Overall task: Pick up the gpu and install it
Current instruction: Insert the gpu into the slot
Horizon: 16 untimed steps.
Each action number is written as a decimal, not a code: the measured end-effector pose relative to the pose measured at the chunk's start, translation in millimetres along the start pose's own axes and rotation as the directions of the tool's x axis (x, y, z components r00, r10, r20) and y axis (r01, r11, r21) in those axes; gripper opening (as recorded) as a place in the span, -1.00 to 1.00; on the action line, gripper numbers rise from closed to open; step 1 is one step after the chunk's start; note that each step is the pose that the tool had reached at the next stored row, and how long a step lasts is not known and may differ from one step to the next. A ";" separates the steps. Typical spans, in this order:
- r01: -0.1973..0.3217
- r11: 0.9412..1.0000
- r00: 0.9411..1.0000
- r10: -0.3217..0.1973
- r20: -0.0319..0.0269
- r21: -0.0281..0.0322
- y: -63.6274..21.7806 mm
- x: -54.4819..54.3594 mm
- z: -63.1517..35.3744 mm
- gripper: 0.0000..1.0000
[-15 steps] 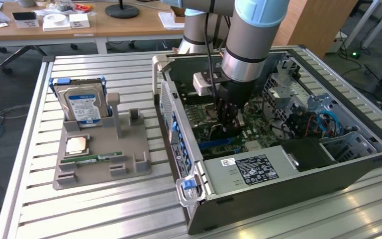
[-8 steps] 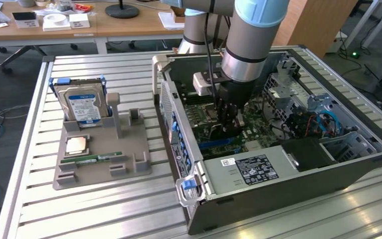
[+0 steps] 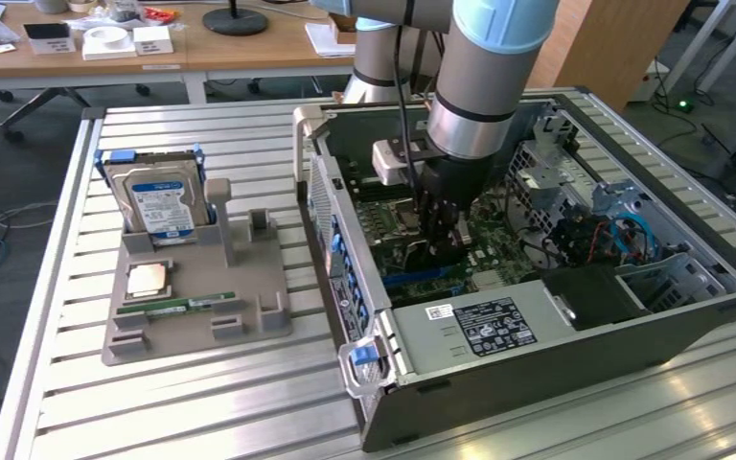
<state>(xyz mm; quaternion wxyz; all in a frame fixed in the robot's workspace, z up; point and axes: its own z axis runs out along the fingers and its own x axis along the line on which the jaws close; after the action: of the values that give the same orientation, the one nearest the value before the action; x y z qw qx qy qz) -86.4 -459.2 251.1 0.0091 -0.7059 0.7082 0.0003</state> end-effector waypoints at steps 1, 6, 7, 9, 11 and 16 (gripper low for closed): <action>-0.003 1.000 1.000 0.003 0.000 0.000 0.0 0.0 0.1 -0.47; -0.007 1.000 1.000 0.007 0.000 0.000 0.0 0.0 1.3 -0.47; -0.007 1.000 1.000 0.007 0.000 0.000 0.0 0.0 1.7 -0.47; -0.007 1.000 1.000 0.007 0.000 0.000 0.1 0.0 2.6 -0.47; -0.007 1.000 1.000 0.007 0.000 0.000 0.1 0.0 3.4 -0.47; -0.007 1.000 1.000 0.007 0.000 0.000 0.1 0.0 3.6 -0.47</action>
<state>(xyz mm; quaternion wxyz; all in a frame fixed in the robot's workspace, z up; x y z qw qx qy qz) -86.4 -459.2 247.5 0.0092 -0.7035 0.7107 0.0003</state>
